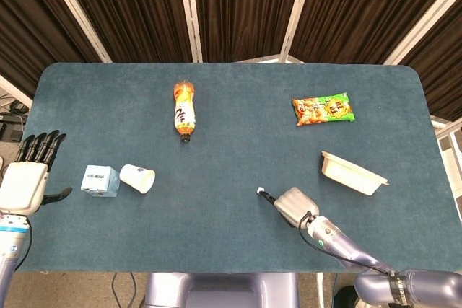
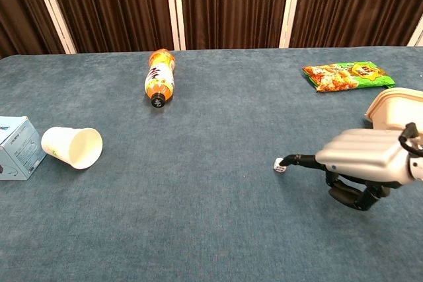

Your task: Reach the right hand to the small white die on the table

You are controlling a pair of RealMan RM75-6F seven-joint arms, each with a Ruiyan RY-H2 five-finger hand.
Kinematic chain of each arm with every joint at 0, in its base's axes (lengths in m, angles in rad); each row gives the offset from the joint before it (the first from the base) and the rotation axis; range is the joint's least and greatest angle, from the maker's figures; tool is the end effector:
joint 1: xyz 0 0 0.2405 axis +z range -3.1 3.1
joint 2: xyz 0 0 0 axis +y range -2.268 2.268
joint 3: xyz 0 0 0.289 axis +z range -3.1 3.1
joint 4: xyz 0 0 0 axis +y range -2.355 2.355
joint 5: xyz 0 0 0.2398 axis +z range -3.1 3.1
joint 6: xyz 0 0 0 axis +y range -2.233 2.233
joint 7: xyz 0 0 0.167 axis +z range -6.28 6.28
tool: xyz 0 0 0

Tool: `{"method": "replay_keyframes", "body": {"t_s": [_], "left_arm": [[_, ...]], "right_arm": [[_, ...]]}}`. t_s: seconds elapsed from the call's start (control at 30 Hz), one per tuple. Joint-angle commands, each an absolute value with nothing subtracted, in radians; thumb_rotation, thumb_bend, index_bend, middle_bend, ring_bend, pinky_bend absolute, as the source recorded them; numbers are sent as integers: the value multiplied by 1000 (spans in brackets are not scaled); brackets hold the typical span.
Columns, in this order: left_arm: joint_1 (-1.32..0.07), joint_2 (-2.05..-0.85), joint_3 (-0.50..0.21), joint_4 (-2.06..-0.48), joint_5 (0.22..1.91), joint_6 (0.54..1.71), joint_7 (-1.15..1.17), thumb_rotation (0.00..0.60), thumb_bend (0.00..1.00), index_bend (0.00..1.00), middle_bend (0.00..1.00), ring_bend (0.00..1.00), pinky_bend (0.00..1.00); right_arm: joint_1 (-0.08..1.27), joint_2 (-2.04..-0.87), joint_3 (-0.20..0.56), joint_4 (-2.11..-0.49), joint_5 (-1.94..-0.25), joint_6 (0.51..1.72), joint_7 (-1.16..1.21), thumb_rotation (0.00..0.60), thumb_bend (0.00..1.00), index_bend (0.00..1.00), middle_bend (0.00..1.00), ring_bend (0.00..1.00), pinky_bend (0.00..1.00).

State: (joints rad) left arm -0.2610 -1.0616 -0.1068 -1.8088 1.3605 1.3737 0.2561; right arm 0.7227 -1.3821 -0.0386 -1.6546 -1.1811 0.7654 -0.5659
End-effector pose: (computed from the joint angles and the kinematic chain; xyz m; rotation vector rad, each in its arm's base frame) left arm -0.2888 0.2721 0.1443 -1.4757 -0.8139 -0.8630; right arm -0.2130 -0.3118 -0.0627 2.3045 -0.7537 0.5008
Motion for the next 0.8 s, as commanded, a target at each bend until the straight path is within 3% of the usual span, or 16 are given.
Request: {"method": "replay_keyframes", "body": {"t_s": [0.03, 0.6, 0.8], "left_arm": [[-260, -1061, -107, -1810, 1361, 1374, 257, 600, 0, 0, 0, 0, 0], [-258, -1059, -104, -1815, 1366, 1373, 253, 600, 0, 0, 0, 0, 0], [-255, -1057, -102, -1817, 1376, 1380, 249, 600, 0, 0, 0, 0, 0]], "right_arm": [[716, -1369, -55, -1664, -1194, 771, -564, 600, 656, 20, 768, 791, 1000], [661, -1277, -88, -1723, -1346, 869, -441, 600, 657, 25, 771, 791, 1000], [594, -1157, -95, -1794, -1497, 1041, -356, 600, 654, 33, 771, 791, 1000]]}}
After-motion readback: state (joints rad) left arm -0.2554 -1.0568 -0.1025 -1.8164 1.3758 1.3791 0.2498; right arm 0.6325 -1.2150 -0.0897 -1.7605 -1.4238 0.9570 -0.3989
